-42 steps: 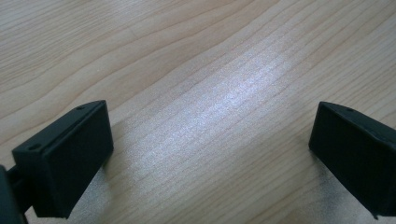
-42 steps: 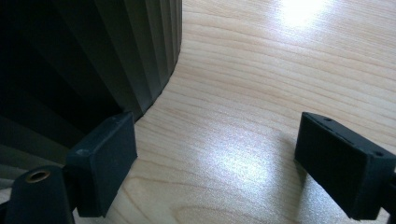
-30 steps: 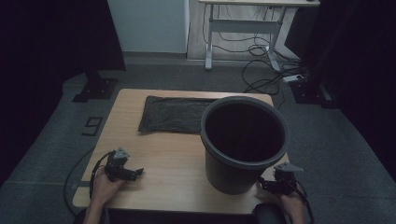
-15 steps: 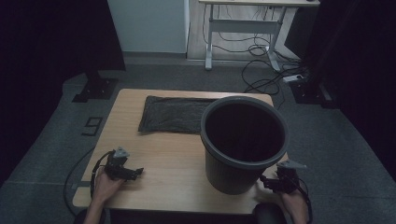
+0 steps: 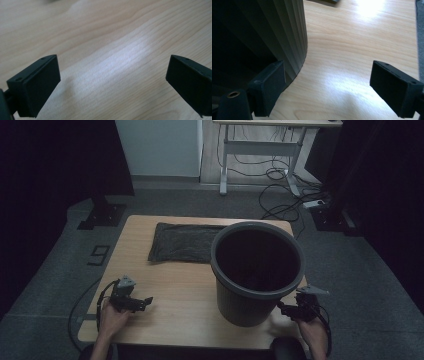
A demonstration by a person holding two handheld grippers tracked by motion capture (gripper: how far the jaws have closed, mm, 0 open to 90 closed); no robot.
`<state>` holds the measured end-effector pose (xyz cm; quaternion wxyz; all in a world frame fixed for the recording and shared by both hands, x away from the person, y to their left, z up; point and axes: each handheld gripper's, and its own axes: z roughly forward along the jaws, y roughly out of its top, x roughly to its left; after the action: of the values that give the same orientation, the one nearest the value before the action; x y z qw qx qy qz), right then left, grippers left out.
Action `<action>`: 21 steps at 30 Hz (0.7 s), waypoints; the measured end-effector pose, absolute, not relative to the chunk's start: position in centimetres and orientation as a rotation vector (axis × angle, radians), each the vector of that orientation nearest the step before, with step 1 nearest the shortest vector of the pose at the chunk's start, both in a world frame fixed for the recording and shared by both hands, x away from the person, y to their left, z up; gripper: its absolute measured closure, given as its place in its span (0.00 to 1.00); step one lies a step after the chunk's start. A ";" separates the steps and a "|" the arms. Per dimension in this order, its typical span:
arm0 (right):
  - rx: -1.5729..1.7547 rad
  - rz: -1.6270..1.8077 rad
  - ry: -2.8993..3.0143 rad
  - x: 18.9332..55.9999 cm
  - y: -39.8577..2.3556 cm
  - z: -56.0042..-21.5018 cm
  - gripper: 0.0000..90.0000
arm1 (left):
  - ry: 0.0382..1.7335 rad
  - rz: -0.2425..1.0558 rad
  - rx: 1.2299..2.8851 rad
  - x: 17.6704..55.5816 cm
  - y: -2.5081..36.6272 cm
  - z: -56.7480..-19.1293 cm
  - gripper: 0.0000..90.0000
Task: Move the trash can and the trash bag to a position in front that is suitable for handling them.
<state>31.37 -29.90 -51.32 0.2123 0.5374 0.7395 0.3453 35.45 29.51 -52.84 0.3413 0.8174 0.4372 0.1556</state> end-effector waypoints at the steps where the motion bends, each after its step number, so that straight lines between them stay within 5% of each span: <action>1: 1.492 0.959 2.054 31.4 -29.9 -51.3 0.14 | 1.134 0.415 2.126 35.4 29.4 -52.6 0.00; 21: 1.361 0.952 2.135 35.7 -22.8 -50.5 0.14 | 1.055 0.494 2.138 37.8 26.3 -49.5 0.00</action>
<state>35.68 -22.83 -50.48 0.2165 0.4910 0.7707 0.3437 37.81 26.26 -49.49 0.3461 0.8238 0.4066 0.1905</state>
